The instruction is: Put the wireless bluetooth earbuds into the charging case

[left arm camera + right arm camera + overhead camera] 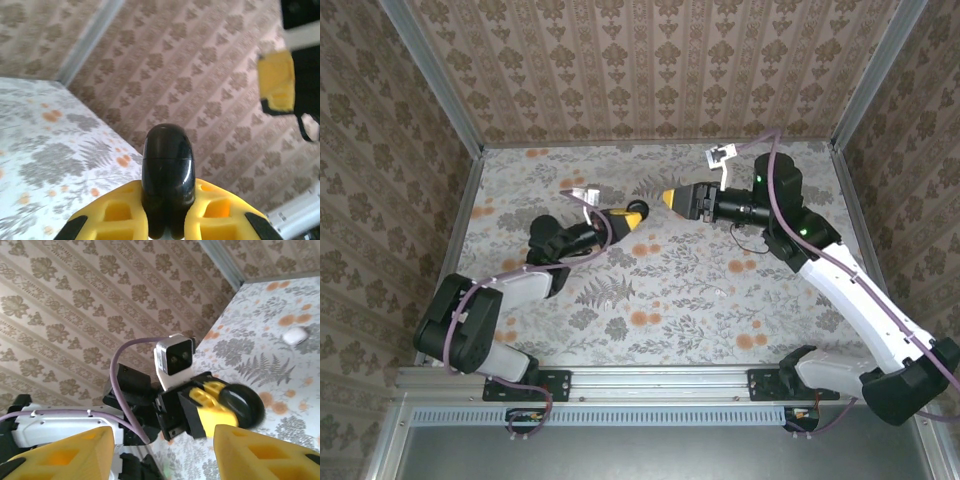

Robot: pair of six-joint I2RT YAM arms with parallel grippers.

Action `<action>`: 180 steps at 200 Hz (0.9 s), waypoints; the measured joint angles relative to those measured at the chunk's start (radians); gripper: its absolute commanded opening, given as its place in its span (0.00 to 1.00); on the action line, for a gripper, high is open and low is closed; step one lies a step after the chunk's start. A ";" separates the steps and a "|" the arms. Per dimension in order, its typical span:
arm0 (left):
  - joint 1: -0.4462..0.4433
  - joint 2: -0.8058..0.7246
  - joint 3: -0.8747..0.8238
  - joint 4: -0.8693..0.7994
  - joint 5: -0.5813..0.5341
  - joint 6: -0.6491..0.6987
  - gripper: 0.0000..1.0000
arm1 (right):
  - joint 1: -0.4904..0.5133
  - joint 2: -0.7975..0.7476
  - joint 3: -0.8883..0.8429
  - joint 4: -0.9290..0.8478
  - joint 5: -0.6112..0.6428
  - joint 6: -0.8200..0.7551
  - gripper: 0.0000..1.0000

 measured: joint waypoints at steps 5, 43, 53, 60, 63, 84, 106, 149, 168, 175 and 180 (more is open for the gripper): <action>0.027 -0.008 -0.006 -0.020 -0.005 -0.005 0.00 | 0.000 0.006 0.000 -0.006 0.007 0.000 0.56; 0.186 -0.187 0.000 -0.479 -0.083 0.117 0.07 | 0.000 0.082 0.000 -0.101 0.087 0.004 0.56; 0.210 -0.235 0.033 -0.650 -0.123 0.190 0.07 | 0.000 0.087 -0.001 -0.138 0.122 0.004 0.56; 0.227 -0.263 0.056 -0.752 -0.154 0.244 0.07 | 0.000 0.087 -0.004 -0.160 0.143 0.004 0.56; 0.236 -0.273 0.064 -0.785 -0.164 0.263 0.07 | 0.000 0.087 -0.006 -0.171 0.155 0.004 0.56; 0.322 -0.313 0.082 -0.958 -0.212 0.357 0.07 | 0.000 0.085 -0.029 -0.211 0.220 0.000 0.56; 0.431 -0.277 0.083 -1.062 -0.225 0.399 0.07 | 0.000 0.089 -0.060 -0.244 0.264 0.000 0.56; 0.472 -0.070 0.124 -1.165 -0.213 0.452 0.09 | 0.000 0.139 -0.071 -0.246 0.292 0.000 0.56; 0.478 0.005 0.151 -1.192 -0.217 0.478 0.11 | 0.000 0.161 -0.072 -0.246 0.300 0.000 0.56; 0.485 0.029 0.157 -1.194 -0.217 0.486 0.12 | 0.000 0.169 -0.073 -0.246 0.303 0.000 0.56; 0.491 0.043 0.159 -1.195 -0.217 0.489 0.14 | 0.000 0.175 -0.074 -0.246 0.303 0.000 0.56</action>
